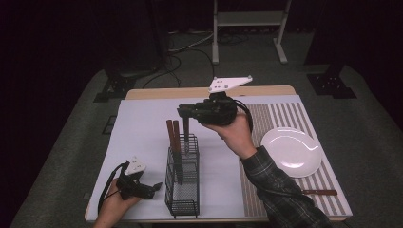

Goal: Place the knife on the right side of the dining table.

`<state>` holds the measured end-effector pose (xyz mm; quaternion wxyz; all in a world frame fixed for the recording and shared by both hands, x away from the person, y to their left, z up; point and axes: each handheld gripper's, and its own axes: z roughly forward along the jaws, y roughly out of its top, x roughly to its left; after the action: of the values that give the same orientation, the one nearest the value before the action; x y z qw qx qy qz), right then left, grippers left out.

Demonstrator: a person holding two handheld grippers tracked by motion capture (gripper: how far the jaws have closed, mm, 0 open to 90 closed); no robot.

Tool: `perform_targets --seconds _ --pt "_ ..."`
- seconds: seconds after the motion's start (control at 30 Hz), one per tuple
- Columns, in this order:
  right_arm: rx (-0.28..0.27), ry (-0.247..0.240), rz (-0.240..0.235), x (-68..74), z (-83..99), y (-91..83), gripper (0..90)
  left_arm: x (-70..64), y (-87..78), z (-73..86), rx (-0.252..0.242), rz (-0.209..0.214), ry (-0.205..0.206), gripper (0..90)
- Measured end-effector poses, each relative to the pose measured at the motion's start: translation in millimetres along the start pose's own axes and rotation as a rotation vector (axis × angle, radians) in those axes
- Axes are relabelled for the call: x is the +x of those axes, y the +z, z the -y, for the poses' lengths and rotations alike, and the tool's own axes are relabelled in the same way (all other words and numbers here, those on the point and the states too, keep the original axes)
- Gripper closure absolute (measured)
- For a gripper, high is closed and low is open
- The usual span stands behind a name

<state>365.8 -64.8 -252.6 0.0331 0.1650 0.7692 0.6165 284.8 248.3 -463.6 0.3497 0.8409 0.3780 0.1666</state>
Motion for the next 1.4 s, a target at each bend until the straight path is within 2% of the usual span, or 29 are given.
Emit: perform_targets --seconds 0.87,1.13,1.4 --pt "-0.093 -0.028 0.073 -3.7 -35.7 -41.3 79.5 -0.1 0.1 0.1 -0.001 0.000 -0.001 0.0" --pt "-0.101 -0.038 0.132 -10.1 -39.3 -56.2 79.5 -0.1 0.0 0.0 0.000 -0.001 0.000 0.0" --pt "-0.103 -0.017 0.208 -28.3 -30.7 -69.0 79.4 -0.1 0.0 0.0 -0.001 -0.001 -0.001 0.0"
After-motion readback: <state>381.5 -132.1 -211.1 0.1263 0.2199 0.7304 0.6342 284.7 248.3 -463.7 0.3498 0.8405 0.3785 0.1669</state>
